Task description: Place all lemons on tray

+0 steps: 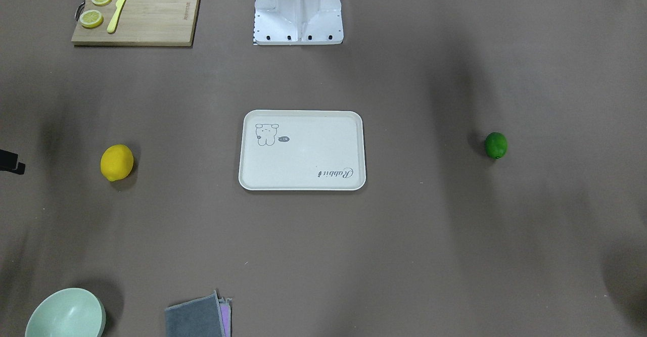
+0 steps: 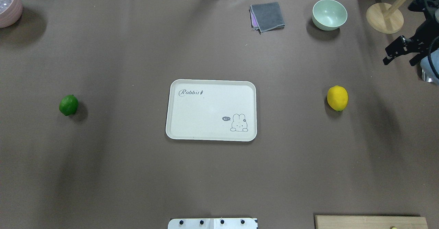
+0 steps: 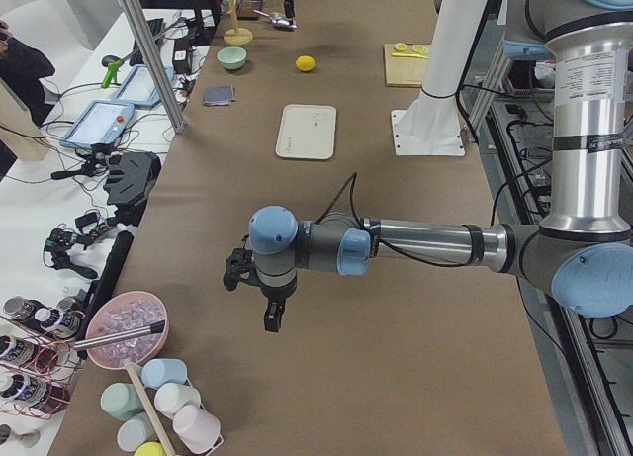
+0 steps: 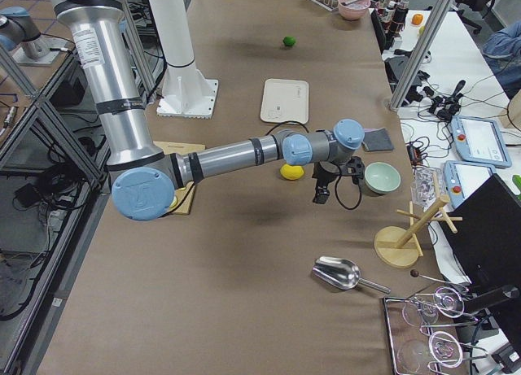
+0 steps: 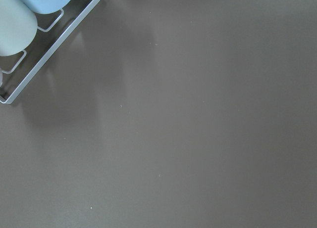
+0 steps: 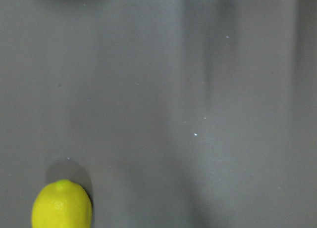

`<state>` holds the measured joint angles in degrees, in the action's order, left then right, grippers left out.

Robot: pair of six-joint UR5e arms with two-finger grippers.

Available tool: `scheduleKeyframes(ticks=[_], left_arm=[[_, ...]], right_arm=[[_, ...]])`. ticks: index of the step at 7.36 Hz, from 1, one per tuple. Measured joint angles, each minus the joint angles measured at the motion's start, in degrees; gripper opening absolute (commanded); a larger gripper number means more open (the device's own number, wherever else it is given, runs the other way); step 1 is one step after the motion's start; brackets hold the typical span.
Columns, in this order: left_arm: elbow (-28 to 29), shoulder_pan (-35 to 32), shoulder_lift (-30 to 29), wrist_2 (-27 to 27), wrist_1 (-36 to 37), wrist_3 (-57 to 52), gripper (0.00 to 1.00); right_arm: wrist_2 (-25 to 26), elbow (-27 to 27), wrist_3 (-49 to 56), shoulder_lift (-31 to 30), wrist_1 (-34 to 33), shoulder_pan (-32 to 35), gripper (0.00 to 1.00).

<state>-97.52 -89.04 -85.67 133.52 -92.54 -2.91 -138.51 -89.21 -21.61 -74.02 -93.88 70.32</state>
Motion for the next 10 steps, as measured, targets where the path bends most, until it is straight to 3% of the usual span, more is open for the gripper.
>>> scheduleKeyframes(ticks=[3,5,7,10], left_arm=[[-0.25,4.54,-1.35,2.58,-0.96,6.63,0.98],[0.14,14.29,-5.57,4.94,-5.76,22.1,0.98],[2.3,24.0,-11.2,3.52,-8.37,33.97,0.98],[8.0,29.73,-15.73,2.04,-10.54,36.95,0.98]], right_arm=[[0.41,-0.26,-8.06,3.29,0.16,-6.2,0.96],[0.74,0.81,-9.21,5.37,-0.18,-8.91,0.97],[1.18,2.2,-9.56,6.3,-0.27,-11.08,0.96],[1.6,3.07,-9.32,5.99,0.17,-14.23,0.96]])
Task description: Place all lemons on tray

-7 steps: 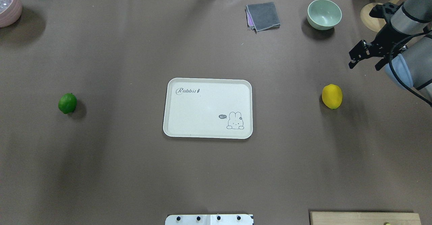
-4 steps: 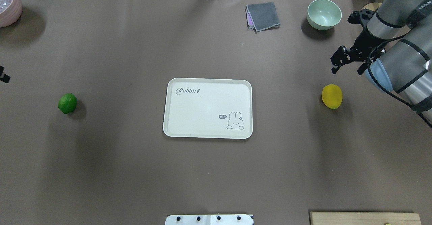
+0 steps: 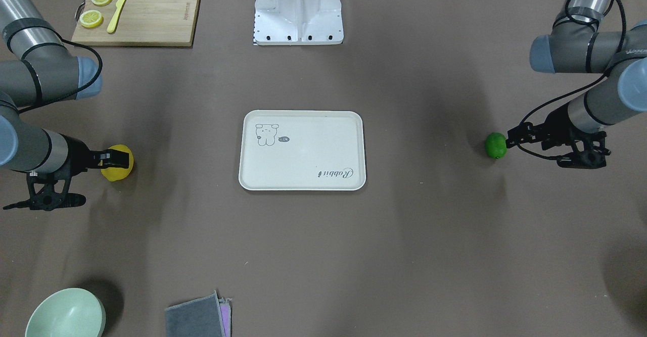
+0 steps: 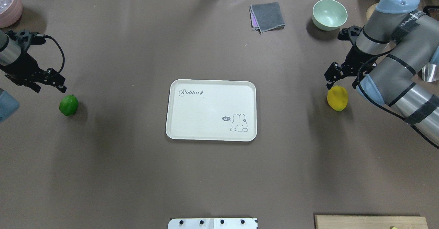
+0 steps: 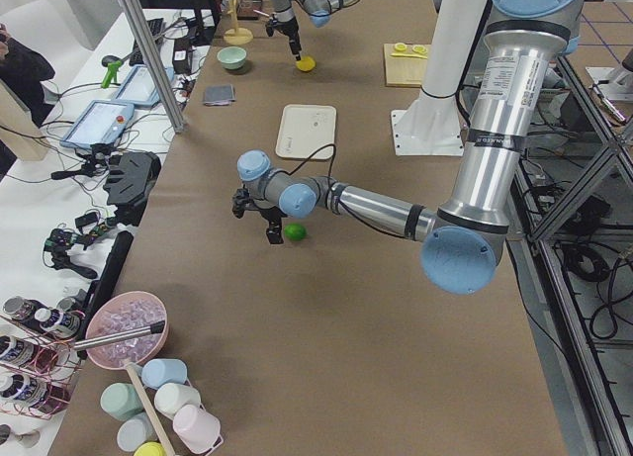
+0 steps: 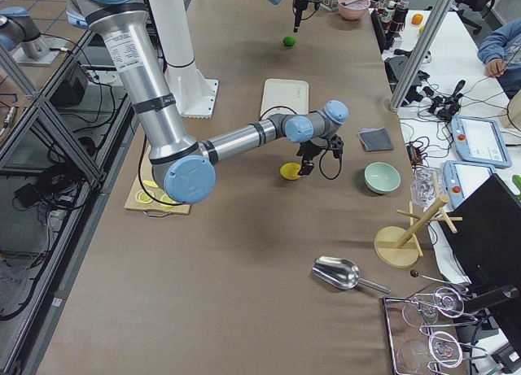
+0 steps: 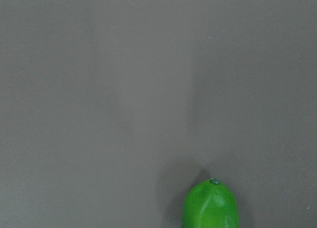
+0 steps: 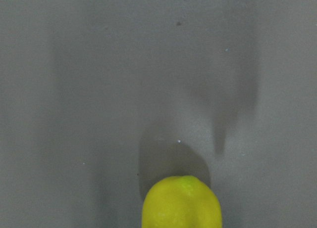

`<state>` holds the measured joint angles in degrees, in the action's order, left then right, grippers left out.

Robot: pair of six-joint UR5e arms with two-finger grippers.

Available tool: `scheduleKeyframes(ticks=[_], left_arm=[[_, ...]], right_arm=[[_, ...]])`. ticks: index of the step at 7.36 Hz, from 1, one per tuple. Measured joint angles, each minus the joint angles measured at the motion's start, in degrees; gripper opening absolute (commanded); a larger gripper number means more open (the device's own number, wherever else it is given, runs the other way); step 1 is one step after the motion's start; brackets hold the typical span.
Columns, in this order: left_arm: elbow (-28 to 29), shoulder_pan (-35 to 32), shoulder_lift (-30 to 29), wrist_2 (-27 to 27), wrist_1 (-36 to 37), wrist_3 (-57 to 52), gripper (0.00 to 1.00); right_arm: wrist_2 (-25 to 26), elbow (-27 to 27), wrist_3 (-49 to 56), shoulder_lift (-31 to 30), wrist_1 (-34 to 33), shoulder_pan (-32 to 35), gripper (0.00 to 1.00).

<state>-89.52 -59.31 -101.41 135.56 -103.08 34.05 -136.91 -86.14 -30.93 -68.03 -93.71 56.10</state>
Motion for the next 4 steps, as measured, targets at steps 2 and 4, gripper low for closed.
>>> scheduleKeyframes(ticks=[2,4], left_arm=[[2.52,2.12,-0.72,-0.02,-2.51,0.24,0.98],[3.17,3.31,-0.95,0.08,-3.29,0.38,0.98]], right_arm=[[-0.02,0.22,0.33,-0.62,0.12,-0.71,0.96],[0.01,0.37,0.42,-1.06,0.18,-1.72,0.96]])
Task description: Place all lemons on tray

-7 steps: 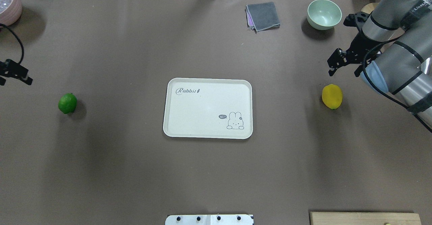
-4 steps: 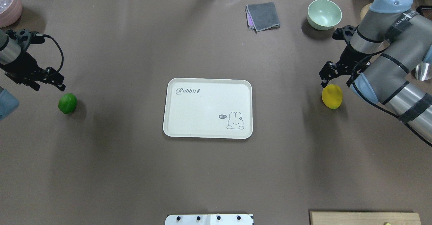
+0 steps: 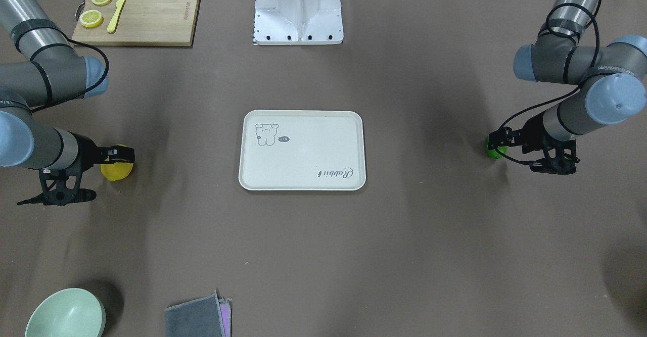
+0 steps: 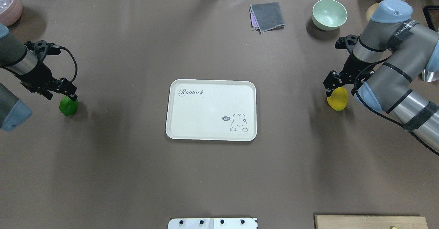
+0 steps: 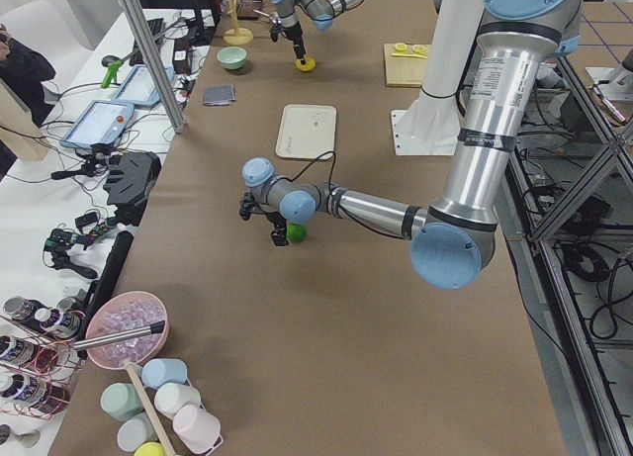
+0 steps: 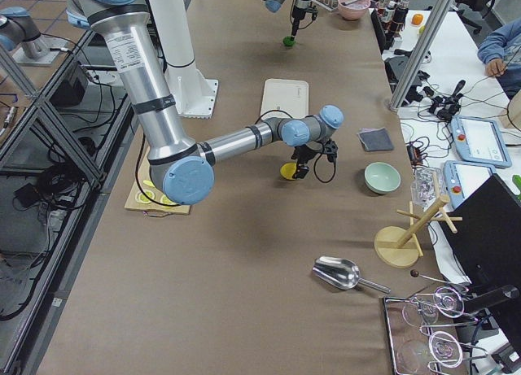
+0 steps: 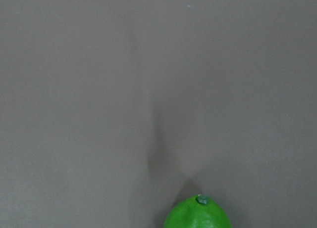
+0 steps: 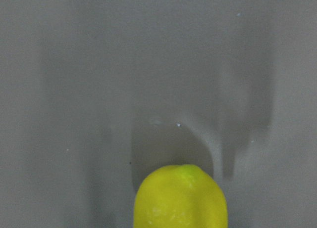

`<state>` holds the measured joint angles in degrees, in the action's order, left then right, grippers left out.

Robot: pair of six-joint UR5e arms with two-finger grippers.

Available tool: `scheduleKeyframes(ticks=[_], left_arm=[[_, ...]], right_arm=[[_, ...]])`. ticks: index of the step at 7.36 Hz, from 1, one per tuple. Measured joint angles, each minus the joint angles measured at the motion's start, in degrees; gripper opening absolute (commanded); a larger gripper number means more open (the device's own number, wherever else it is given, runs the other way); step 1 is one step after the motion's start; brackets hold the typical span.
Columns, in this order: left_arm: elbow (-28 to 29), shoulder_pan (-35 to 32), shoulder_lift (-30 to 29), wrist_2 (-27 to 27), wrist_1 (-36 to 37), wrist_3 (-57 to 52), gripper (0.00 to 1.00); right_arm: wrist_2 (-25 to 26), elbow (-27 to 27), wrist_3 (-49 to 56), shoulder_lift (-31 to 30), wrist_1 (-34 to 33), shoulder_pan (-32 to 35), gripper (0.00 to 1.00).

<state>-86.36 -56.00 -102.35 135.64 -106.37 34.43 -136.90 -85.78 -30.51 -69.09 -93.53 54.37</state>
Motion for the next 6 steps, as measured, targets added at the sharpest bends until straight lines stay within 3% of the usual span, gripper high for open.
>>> scheduleKeyframes(ticks=[2,3,4,5,6], left_arm=[[0.87,1.52,-0.34,0.12,-0.12,0.02,0.96],[1.34,2.08,-0.62,0.23,-0.13,0.02,0.63],[1.42,2.38,-0.7,0.4,-0.01,0.01,0.28],[1.26,2.47,-0.53,1.22,0.09,-0.07,0.0],[1.11,2.46,-0.15,2.66,0.09,-0.27,0.0]], right_arm=[[-0.08,0.41,0.05,0.05,-0.01,-0.59,0.89],[-0.13,0.57,0.05,-0.05,-0.04,-0.78,0.72],[-0.22,0.7,0.08,-0.17,-0.06,-0.72,0.37],[-0.39,0.72,0.09,-0.2,-0.07,-0.62,0.23],[-0.61,0.7,0.1,-0.12,-0.08,-0.24,0.22]])
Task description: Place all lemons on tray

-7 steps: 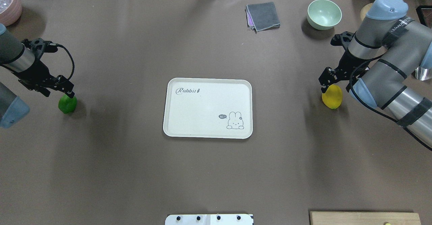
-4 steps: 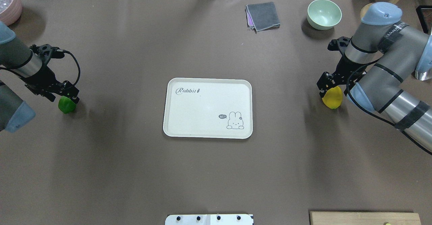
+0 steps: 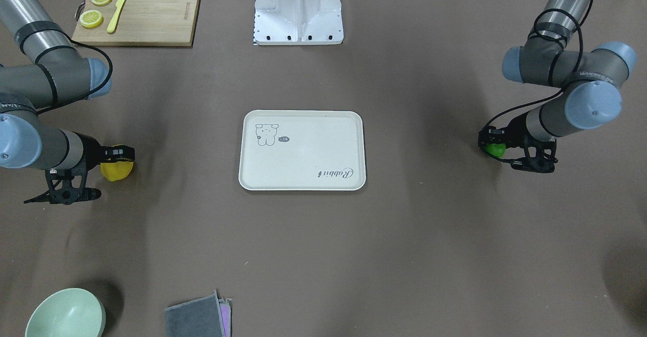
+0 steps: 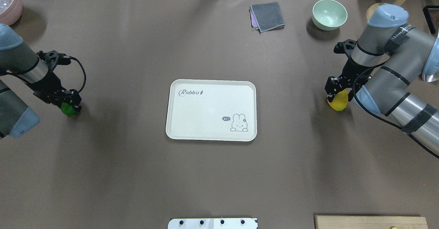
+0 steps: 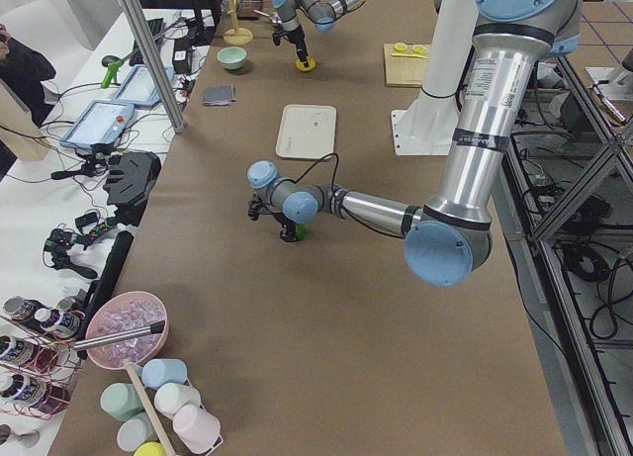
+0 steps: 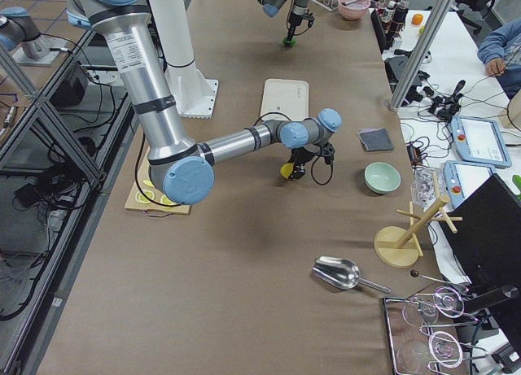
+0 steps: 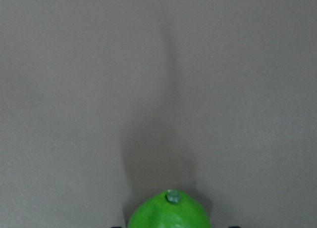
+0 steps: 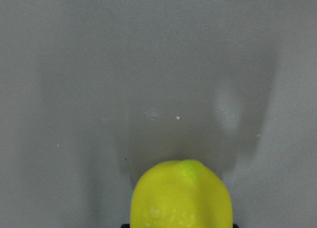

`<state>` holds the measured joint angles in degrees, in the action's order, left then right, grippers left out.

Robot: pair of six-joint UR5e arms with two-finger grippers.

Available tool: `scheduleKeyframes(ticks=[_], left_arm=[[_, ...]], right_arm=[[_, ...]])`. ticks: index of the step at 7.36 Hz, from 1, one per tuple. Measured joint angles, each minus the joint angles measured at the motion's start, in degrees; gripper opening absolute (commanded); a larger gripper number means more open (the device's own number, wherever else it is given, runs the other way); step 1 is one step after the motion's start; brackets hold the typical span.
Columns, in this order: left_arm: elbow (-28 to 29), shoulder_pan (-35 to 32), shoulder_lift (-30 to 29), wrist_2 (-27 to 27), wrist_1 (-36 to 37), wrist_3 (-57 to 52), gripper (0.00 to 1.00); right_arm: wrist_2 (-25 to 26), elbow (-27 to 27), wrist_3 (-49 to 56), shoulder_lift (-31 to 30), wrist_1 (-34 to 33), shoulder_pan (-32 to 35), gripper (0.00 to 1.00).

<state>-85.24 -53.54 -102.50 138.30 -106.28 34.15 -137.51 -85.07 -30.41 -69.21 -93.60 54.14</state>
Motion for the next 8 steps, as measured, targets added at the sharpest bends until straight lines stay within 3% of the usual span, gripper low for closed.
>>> scheduleKeyframes(ticks=[4,6,8], left_arm=[[-1.3,-0.74,-2.81,7.95,0.51,0.23,0.0],[-0.59,-0.14,-10.62,9.2,0.75,2.98,0.0],[1.89,3.54,-18.66,8.87,0.5,10.9,0.0]], right_arm=[[-0.82,-1.77,-4.0,4.76,-0.28,2.11,0.23],[-2.94,-2.36,-15.62,10.18,0.87,0.39,0.23],[-3.87,-1.56,-19.1,14.14,5.38,-3.22,0.24]])
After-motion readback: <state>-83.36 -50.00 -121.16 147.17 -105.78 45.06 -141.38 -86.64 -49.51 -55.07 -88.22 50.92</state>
